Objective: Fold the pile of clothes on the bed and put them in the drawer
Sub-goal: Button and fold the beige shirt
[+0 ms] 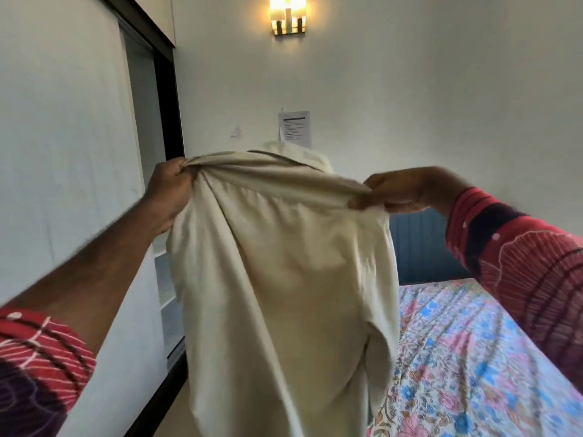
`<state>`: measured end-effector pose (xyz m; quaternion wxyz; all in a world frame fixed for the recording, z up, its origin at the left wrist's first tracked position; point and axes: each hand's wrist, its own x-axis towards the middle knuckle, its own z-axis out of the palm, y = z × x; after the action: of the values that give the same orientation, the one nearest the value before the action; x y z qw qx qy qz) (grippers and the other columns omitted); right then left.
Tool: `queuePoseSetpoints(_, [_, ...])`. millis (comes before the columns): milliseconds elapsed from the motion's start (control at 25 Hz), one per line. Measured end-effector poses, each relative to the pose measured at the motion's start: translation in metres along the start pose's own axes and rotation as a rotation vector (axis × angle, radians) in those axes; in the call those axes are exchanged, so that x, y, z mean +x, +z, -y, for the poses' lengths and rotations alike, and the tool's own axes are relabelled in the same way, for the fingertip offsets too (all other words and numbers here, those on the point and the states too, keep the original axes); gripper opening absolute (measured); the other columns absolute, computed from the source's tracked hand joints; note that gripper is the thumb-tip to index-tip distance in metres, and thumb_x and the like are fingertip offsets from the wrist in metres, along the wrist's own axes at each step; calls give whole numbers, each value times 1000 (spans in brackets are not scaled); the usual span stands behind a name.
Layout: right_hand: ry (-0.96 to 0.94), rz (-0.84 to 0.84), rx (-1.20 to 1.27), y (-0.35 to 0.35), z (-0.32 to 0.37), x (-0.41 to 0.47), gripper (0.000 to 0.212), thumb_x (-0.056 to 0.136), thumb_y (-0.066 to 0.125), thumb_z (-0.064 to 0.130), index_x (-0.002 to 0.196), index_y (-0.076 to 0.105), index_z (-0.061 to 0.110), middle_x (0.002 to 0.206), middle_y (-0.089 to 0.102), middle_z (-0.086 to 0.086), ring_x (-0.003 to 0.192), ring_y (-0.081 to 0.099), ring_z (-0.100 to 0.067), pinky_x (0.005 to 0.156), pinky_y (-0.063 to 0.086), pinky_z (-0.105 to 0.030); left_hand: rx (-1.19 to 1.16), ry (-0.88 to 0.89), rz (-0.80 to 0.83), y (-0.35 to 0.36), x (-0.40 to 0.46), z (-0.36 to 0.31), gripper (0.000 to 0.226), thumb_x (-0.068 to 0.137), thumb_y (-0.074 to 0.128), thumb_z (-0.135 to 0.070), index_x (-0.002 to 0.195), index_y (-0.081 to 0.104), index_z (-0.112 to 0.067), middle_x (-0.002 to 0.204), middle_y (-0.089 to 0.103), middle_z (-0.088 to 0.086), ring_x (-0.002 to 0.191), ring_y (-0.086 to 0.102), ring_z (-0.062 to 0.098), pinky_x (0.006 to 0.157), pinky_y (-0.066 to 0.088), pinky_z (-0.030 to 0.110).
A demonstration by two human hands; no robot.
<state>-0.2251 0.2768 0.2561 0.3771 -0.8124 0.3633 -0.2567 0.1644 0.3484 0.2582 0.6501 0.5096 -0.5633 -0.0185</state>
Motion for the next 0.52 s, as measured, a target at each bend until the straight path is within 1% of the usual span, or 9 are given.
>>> queuePoseSetpoints(120, [-367, -351, 377, -15, 5, 1, 27, 85, 76, 25, 104, 69, 7, 87, 72, -6, 71, 69, -12, 67, 60, -28, -119, -113, 176, -15, 0, -3, 31, 105, 53, -16, 75, 62, -18, 65, 65, -6, 60, 55, 10, 54, 44, 20])
queuePoseSetpoints(160, [-404, -472, 352, -16, 7, 4, 18, 91, 74, 25, 102, 70, 11, 84, 72, -7, 67, 68, -12, 65, 59, -29, -125, -148, 243, -19, 1, -4, 29, 105, 52, -11, 80, 65, -14, 75, 70, 1, 65, 58, 12, 58, 47, 21])
queuePoseSetpoints(240, [-308, -626, -105, -15, 9, 9, 29, 93, 73, 42, 87, 71, 13, 71, 67, -3, 59, 59, -11, 59, 50, -26, -126, -196, 332, -26, 3, -5, 21, 104, 50, -7, 101, 69, 1, 104, 69, 24, 85, 62, 24, 75, 50, 32])
queuePoseSetpoints(280, [-232, -638, -370, -14, 10, 8, 44, 92, 71, 52, 82, 70, 9, 66, 62, -2, 56, 54, -11, 55, 46, -25, -129, -203, 375, -28, 0, -7, 23, 104, 53, -12, 111, 68, 5, 113, 67, 29, 91, 62, 27, 80, 51, 35])
queuePoseSetpoints(320, [-195, -656, -475, -14, 11, 6, 55, 91, 68, 58, 78, 68, 5, 63, 56, -3, 55, 50, -12, 52, 42, -26, -116, -198, 410, -28, -5, -8, 29, 102, 59, -20, 115, 68, 4, 114, 69, 26, 92, 65, 26, 81, 53, 35])
queuePoseSetpoints(360, [-206, -675, -417, -16, 13, 2, 60, 92, 66, 59, 76, 66, 1, 63, 53, -4, 54, 48, -15, 50, 40, -26, -93, -186, 421, -27, -10, -8, 32, 99, 64, -28, 114, 71, 0, 109, 74, 20, 88, 68, 22, 78, 56, 33])
queuePoseSetpoints(440, [-285, -608, -15, -21, 17, -9, 47, 97, 67, 46, 78, 71, 4, 66, 62, -3, 58, 56, -16, 50, 46, -24, -132, -183, 392, -24, -15, -8, 26, 98, 65, -30, 107, 74, -8, 104, 77, 11, 83, 73, 16, 76, 61, 31])
queuePoseSetpoints(480, [-297, -542, 75, -22, 19, -14, 37, 99, 67, 38, 79, 75, 8, 70, 67, -2, 62, 60, -17, 53, 49, -25, -212, -207, 380, -24, -15, -9, 22, 102, 60, -27, 104, 73, -10, 100, 78, 7, 81, 74, 14, 77, 60, 30])
queuePoseSetpoints(520, [-287, -498, -5, -24, 20, -17, 33, 100, 65, 33, 78, 75, 11, 70, 67, -2, 64, 59, -17, 56, 49, -26, -286, -245, 386, -24, -14, -9, 21, 105, 54, -23, 102, 72, -12, 97, 78, 4, 80, 73, 12, 76, 59, 29])
